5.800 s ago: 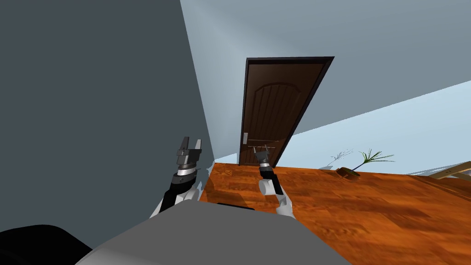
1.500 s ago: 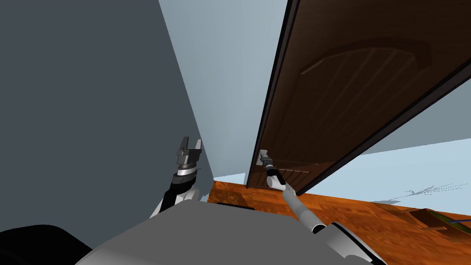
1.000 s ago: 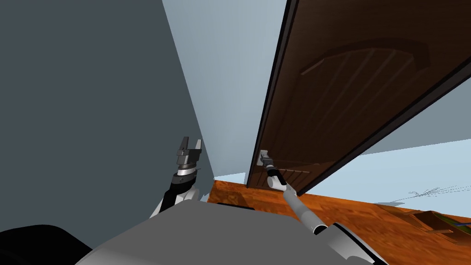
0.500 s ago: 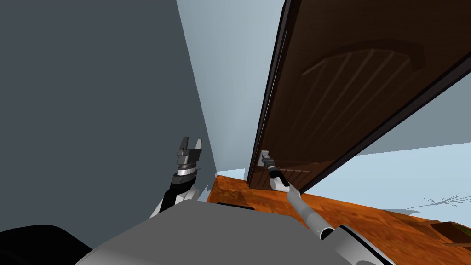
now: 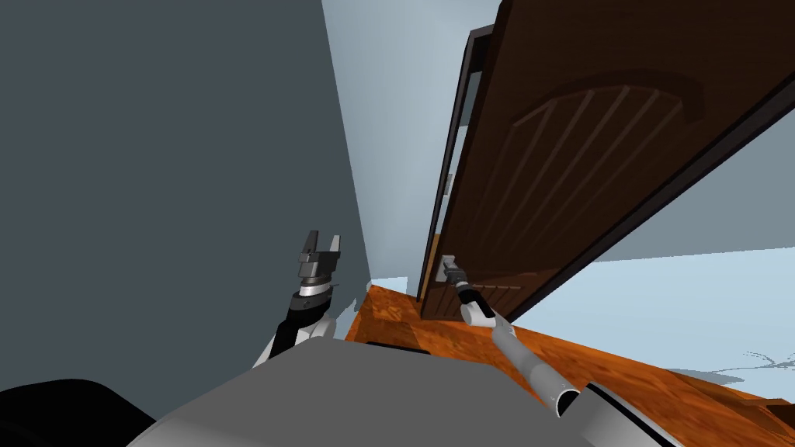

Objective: Pull the door open

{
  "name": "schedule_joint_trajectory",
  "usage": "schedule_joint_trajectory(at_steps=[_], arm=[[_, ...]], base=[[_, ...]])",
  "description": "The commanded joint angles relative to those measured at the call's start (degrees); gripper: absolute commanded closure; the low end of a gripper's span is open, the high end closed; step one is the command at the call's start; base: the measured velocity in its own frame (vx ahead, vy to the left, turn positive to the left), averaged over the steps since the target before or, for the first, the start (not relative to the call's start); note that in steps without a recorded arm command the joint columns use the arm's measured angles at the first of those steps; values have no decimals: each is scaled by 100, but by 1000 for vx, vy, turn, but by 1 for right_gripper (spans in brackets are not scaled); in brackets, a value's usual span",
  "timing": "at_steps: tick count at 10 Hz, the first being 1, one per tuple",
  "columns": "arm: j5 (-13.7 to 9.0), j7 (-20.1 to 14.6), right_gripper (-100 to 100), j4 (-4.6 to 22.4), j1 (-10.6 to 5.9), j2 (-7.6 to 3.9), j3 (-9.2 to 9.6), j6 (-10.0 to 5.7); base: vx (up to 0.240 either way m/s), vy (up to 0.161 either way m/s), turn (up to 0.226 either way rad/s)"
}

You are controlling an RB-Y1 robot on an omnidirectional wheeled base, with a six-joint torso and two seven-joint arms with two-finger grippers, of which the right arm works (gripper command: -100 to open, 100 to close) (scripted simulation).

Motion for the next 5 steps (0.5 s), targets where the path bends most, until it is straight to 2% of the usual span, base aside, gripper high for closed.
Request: schedule_joint_trajectory(at_steps=[1,2,3,5], arm=[[0,0,100,0,0,0,0,0],[14,-146,100,-68,35,-124,173,-68],[17,-180,100,-87,41,-157,214,-87],[32,-334,100,-176,64,-308,400,-176]], base=[[-89,-42,31],[-155,-64,91],[-186,-111,108],[-195,-118,91]])
